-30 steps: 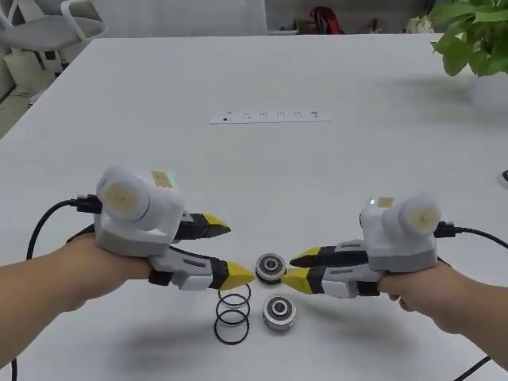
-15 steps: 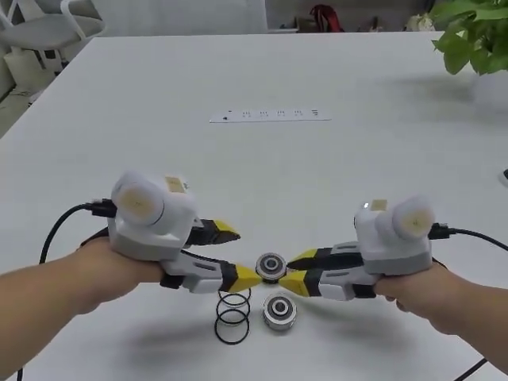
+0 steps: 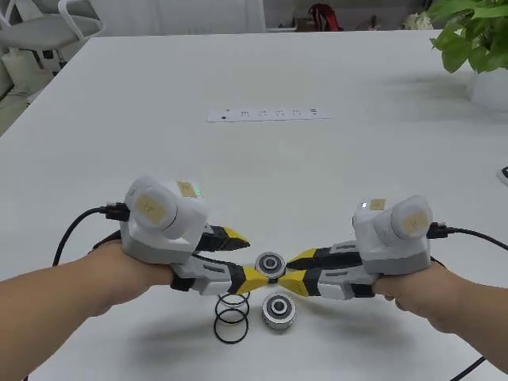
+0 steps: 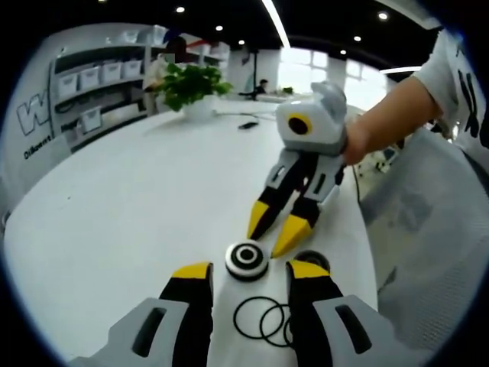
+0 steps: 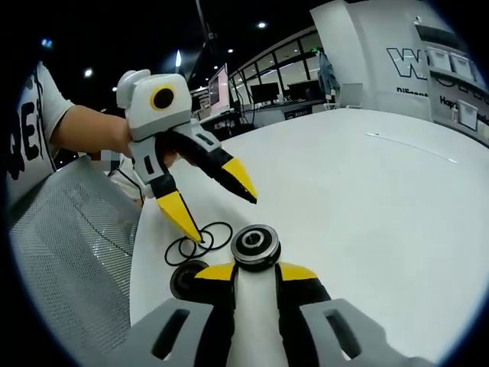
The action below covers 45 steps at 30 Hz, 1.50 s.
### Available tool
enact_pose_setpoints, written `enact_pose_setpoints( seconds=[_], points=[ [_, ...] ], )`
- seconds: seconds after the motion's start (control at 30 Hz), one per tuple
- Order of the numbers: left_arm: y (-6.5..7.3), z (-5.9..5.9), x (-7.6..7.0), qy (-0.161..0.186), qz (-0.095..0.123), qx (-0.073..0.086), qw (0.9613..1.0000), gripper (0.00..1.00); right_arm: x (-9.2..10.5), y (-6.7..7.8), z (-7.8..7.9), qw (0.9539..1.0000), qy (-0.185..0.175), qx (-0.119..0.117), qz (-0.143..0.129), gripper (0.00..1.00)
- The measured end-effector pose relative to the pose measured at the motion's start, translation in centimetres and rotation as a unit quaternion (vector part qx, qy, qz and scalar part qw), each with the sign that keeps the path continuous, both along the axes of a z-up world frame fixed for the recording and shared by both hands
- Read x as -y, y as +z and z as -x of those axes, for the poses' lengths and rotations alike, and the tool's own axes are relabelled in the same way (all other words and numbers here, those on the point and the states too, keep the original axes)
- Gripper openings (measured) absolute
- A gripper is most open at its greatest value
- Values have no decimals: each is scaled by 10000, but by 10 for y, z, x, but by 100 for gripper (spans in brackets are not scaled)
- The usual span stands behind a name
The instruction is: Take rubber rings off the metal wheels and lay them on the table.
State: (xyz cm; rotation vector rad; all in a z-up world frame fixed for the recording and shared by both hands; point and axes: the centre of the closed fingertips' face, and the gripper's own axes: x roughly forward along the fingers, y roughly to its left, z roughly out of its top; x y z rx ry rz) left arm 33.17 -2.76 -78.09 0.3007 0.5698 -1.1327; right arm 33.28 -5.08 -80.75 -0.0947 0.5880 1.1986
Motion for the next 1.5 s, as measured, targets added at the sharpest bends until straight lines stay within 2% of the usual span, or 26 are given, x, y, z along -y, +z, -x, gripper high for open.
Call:
enact_pose_setpoints(
  seconds=[1.27,1.5],
  points=[
    [-13,-5,18,4,-132,-50,9999,20,0,0,0,10000,3,4,-14,16],
    [-14,-10,16,100,-225,108,9996,14,-2,1,-1,10000,-2,10,-28,16]
  ],
)
